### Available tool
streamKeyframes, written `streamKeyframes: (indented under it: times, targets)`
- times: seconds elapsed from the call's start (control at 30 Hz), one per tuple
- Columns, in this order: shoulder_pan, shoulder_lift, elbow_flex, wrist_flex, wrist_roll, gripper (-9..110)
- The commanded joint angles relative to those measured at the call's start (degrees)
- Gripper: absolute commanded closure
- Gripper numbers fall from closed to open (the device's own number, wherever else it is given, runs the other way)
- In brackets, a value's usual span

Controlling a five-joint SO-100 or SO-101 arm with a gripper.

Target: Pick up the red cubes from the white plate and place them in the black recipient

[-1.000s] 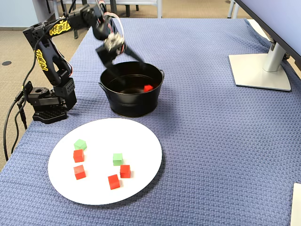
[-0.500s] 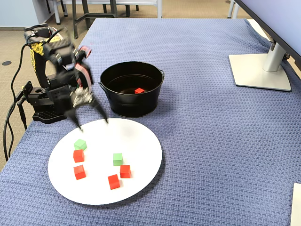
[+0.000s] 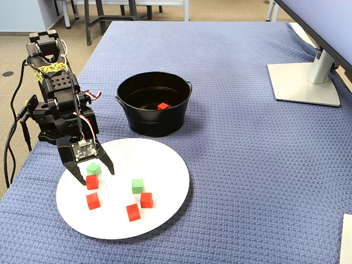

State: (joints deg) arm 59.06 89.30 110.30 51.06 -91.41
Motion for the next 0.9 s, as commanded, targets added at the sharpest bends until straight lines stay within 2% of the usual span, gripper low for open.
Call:
streamKeyframes:
  times: [0.0,0.23,0.37,0.87]
  targets:
    - [2.11,0.88,0.53,-1.76,-1.49,77]
    - [2.90,0.79,3.43,-4.57,-0.79,78]
    - [2.46,0.35,3.78,-4.83,1.67,88]
    - [1.58,0.35,6.06,-8.44,9.49,101]
